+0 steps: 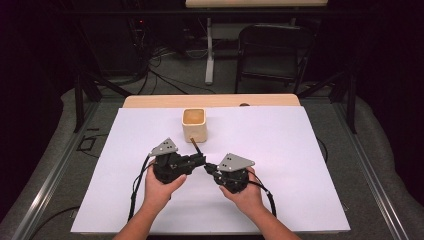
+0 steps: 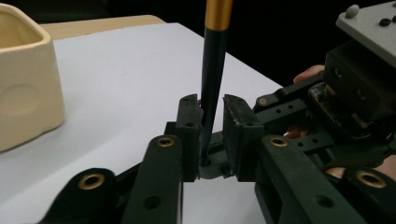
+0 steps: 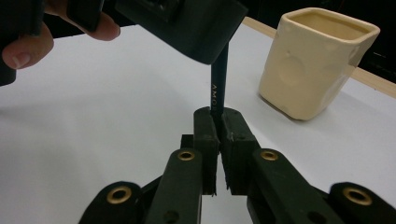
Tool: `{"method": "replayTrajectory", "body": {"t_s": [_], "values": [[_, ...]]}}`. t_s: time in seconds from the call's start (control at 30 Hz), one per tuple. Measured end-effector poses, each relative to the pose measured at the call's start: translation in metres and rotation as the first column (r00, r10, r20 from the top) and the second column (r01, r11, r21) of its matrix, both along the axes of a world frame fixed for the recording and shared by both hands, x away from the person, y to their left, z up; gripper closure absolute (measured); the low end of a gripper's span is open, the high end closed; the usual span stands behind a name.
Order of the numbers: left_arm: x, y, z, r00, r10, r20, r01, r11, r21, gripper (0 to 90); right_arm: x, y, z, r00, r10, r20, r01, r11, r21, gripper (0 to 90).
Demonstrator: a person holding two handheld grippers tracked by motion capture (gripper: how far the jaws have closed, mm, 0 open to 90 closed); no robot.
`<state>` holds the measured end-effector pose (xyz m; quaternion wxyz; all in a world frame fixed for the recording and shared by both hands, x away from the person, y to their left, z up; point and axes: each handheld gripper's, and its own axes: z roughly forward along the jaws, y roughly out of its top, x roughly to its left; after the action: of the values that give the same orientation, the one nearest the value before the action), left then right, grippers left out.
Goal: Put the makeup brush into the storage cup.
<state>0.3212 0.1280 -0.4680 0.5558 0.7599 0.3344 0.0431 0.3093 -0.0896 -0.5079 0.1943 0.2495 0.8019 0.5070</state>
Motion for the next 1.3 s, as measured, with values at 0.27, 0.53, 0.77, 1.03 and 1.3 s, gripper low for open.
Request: {"method": "replayTrajectory", "body": {"t_s": [0.27,0.53,0.77,1.03,1.3], "values": [[0.000,0.003,0.001,0.9997,0.017,0.016,-0.016,0.9991,-0.040,63.7,0.000,0.000,0.000,0.9999,0.001,-0.011,-0.001,1.000,0.016,85.5],[0.001,0.008,0.003,0.9978,0.052,0.042,-0.049,0.9963,-0.071,57.2,0.000,-0.001,-0.001,0.9998,0.002,-0.020,-0.002,1.000,0.021,85.5],[0.000,0.011,0.003,0.9957,0.071,0.059,-0.066,0.9944,-0.083,56.4,0.000,-0.001,-0.008,0.9989,0.001,-0.047,0.000,1.000,0.029,85.5],[0.000,0.015,0.005,0.9927,0.100,0.069,-0.091,0.9892,-0.115,56.7,0.000,0.001,-0.011,0.9985,0.010,-0.054,-0.008,0.999,0.032,85.5],[0.000,0.015,0.006,0.9917,0.107,0.070,-0.098,0.9874,-0.124,59.4,-0.001,0.003,-0.012,0.9982,0.015,-0.058,-0.014,0.999,0.029,85.5]]}}
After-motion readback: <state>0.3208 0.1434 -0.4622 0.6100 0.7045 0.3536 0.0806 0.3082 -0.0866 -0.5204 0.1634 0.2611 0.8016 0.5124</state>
